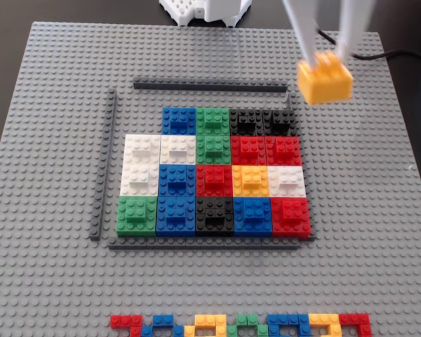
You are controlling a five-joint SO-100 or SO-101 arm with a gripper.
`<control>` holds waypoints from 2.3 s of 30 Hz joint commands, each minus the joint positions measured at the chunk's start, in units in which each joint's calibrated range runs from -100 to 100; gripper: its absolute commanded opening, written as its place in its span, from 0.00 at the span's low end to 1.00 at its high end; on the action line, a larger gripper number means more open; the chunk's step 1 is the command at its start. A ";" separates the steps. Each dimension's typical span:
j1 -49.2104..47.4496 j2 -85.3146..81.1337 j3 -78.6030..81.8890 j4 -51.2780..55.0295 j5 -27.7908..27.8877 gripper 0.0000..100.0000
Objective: Grab the cube and place it into the grid
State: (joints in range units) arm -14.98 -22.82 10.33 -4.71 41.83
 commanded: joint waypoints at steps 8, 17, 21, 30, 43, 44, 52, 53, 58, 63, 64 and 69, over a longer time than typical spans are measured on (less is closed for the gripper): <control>16.35 -20.09 7.30 5.49 8.74 0.06; 30.42 -19.32 14.28 5.45 16.80 0.07; 33.80 -15.45 15.09 4.96 18.51 0.06; 35.06 -2.29 14.19 1.10 18.41 0.06; 32.41 8.20 15.64 -3.10 17.24 0.06; 32.55 8.54 15.73 -3.30 17.34 0.06; 33.44 10.09 15.64 -4.28 17.63 0.06; 33.44 10.35 15.64 -4.32 17.63 0.06; 33.66 11.72 15.55 -4.72 17.58 0.06; 34.62 12.93 15.09 -4.91 17.88 0.06; 34.69 13.27 14.91 -5.01 17.92 0.06; 34.54 13.87 15.27 -5.55 17.73 0.07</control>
State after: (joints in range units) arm 19.72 -8.23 27.01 -9.55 59.61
